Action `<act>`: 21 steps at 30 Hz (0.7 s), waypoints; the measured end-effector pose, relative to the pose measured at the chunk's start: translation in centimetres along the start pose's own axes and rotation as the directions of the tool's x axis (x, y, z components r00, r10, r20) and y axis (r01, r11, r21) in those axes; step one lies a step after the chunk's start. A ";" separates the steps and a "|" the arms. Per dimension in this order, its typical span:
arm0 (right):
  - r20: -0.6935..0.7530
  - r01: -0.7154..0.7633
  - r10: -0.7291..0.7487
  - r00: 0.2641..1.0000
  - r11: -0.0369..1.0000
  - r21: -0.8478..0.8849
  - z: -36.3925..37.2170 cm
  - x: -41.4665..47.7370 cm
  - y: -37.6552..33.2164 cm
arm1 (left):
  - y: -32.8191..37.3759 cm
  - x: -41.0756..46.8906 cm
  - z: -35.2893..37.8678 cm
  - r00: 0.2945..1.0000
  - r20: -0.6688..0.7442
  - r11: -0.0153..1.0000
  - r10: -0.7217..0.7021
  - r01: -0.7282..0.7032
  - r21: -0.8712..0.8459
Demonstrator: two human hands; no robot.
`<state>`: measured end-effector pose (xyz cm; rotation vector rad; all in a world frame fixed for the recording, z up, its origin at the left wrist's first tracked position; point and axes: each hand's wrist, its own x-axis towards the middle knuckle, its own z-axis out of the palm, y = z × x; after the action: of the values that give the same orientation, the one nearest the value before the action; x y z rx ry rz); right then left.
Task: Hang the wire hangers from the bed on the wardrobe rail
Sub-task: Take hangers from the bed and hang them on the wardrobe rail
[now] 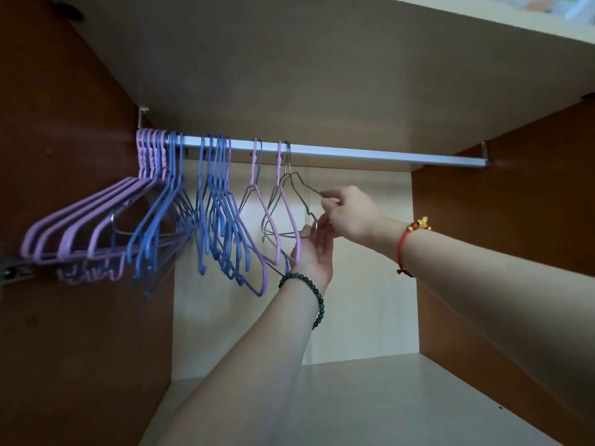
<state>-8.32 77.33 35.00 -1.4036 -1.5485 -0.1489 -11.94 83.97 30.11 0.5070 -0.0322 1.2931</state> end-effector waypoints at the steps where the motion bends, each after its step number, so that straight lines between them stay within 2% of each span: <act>1: 0.020 0.004 -0.004 1.000 1.000 0.020 0.5 -0.1 -0.3 | 0.5 -0.1 -0.2 1.000 -0.004 1.000 0.014 -0.014 0.015; 14: 0.200 0.064 -0.116 0.973 0.966 0.249 7.8 -1.5 -7.6 | 10.6 -2.0 -3.8 0.959 -0.022 0.953 0.281 -0.276 0.126; 19: 0.210 0.086 -0.151 0.966 0.953 0.289 9.0 -2.0 -9.4 | 12.6 -2.0 -4.6 0.960 0.017 0.955 0.279 -0.280 0.097; 21: 0.230 0.085 -0.154 0.961 0.955 0.285 9.2 -2.0 -9.5 | 12.5 -1.7 -5.1 0.957 0.050 0.946 0.287 -0.291 0.146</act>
<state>-21.55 78.97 33.79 -1.1417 -1.7879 0.1707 -25.30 86.59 29.37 0.6689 -0.0325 1.5842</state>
